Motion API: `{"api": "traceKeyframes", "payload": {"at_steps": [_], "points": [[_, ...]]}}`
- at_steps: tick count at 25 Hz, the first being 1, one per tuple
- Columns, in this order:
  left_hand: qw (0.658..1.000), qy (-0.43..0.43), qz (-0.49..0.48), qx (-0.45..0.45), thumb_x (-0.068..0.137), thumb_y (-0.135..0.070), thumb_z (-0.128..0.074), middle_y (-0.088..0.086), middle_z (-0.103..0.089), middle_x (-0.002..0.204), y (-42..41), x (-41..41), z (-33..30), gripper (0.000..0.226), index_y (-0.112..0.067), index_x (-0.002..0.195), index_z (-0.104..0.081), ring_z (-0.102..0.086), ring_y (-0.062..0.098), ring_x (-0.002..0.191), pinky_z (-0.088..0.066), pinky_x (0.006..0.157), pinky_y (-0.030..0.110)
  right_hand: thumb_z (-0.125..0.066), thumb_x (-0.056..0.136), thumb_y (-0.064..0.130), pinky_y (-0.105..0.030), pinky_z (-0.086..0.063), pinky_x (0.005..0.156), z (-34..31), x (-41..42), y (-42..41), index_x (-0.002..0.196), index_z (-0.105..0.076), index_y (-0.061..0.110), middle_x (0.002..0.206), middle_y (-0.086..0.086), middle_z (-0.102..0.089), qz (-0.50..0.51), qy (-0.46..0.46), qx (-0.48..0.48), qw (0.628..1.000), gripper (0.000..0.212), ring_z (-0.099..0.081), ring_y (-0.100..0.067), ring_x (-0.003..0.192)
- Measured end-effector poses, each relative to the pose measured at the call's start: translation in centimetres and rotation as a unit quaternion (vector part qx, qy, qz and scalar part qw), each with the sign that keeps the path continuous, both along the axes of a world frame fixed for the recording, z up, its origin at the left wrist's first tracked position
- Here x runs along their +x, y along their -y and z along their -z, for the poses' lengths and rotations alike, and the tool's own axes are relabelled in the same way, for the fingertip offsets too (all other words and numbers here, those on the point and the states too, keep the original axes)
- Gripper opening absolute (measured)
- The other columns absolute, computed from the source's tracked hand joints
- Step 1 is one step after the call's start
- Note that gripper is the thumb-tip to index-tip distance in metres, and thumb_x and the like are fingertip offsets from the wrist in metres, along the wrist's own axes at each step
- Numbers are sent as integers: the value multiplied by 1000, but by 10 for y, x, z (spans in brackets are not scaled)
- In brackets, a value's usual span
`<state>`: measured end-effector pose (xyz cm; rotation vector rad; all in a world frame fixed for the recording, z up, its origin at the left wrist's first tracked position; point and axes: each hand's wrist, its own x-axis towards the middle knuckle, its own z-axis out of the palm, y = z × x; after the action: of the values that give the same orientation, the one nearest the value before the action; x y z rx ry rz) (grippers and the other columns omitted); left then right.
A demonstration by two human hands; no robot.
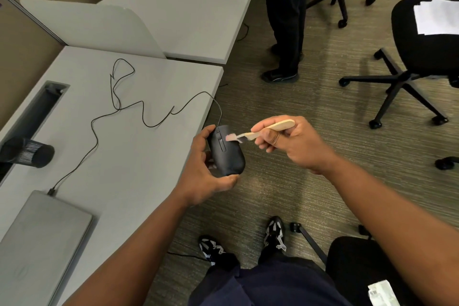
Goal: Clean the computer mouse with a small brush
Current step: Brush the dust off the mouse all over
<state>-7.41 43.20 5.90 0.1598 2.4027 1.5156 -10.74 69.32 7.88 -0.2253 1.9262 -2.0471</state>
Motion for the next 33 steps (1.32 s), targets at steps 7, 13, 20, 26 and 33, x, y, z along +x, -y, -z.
{"api": "traceKeyframes", "payload": {"at_steps": [7, 13, 20, 26, 33], "points": [[1000, -10, 9, -15, 58, -40, -98, -25, -39, 151, 2, 2, 1, 122, -49, 158, -28, -61, 12, 127, -63, 97, 41, -68, 95, 22, -27, -61, 77, -8, -11, -4, 112, -77, 16, 96, -14, -80, 32, -8, -45, 998, 20, -74, -20, 87], [999, -33, -3, -11, 59, -38, -99, -30, -45, 146, 2, 3, 3, 121, -44, 159, -31, -63, 13, 125, -62, 94, 35, -70, 95, 27, -27, -60, 78, -9, -8, -3, 108, -79, 18, 96, -17, -78, -42, -35, 12, 998, 19, -74, -22, 89], [1000, -22, -17, 2, 57, -39, -101, -15, -42, 155, 7, 1, 5, 123, -45, 159, -31, -64, 15, 123, -62, 96, 37, -65, 100, 34, -28, -56, 68, -8, 1, -1, 103, -80, 25, 88, -6, -77, 54, 49, -106, 992, 18, -70, -18, 84], [1000, -26, -12, 7, 58, -42, -102, -24, -46, 148, 1, 0, 8, 122, -46, 158, -32, -65, 16, 124, -62, 94, 35, -56, 107, 30, -39, -62, 89, 0, 11, 21, 127, -70, 30, 117, -5, -79, 30, 61, -23, 997, 24, -75, -21, 110], [1000, 4, 7, -6, 60, -46, -99, -13, -44, 158, 1, -2, 14, 128, -40, 164, -25, -62, 11, 130, -60, 103, 36, -57, 103, 29, -38, -61, 98, -1, 21, 34, 128, -67, 34, 134, 2, -71, 4, 79, -53, 995, 27, -72, -25, 119]]}}
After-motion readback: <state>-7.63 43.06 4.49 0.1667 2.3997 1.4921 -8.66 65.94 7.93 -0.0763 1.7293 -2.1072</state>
